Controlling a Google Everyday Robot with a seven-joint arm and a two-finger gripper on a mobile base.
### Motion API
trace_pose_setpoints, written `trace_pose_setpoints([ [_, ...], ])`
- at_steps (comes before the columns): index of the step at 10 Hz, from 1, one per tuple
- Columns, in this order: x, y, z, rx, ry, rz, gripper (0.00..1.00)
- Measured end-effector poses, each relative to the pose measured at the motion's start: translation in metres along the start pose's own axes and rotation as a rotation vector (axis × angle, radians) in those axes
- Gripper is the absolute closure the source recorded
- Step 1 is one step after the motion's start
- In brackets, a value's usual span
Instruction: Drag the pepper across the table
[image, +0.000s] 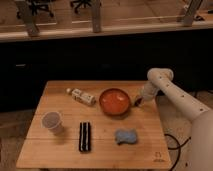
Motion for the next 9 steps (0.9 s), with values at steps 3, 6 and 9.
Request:
trace_pose_setpoints([
  [3, 0.0, 0.0, 0.0, 0.0, 0.0, 0.0, 1.0],
  [6, 0.0, 0.0, 0.0, 0.0, 0.0, 0.0, 0.99],
  [9, 0.0, 0.0, 0.0, 0.0, 0.0, 0.0, 0.95],
])
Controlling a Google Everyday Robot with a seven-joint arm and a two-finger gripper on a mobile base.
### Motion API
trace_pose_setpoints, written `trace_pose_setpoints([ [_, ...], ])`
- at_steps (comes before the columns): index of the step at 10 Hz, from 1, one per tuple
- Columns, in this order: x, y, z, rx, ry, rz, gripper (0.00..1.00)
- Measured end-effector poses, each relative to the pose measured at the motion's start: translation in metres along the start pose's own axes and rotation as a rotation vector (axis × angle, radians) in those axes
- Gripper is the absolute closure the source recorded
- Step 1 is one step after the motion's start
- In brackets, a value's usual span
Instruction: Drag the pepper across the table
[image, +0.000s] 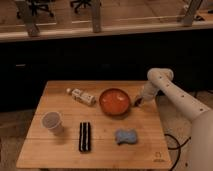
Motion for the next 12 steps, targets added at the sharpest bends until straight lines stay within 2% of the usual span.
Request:
trace_pose_setpoints([
  [2, 0.0, 0.0, 0.0, 0.0, 0.0, 0.0, 1.0],
  [12, 0.0, 0.0, 0.0, 0.0, 0.0, 0.0, 1.0],
])
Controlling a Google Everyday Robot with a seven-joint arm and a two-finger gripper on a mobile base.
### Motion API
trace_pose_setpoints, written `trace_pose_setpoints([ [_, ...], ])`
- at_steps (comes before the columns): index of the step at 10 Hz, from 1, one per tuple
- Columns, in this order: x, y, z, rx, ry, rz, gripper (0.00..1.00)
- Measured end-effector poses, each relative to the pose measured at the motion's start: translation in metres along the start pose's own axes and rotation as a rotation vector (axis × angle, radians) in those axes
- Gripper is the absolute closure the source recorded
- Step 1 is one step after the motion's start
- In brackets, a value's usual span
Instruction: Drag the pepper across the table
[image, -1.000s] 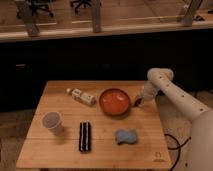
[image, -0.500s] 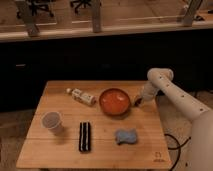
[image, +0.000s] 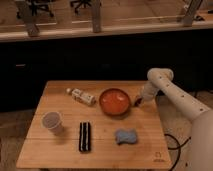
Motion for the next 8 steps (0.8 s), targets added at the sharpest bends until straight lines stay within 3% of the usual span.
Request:
trace_pose_setpoints([
  [8, 0.0002, 0.0023, -0.0002, -0.001, -0.002, 0.007, 1.0],
])
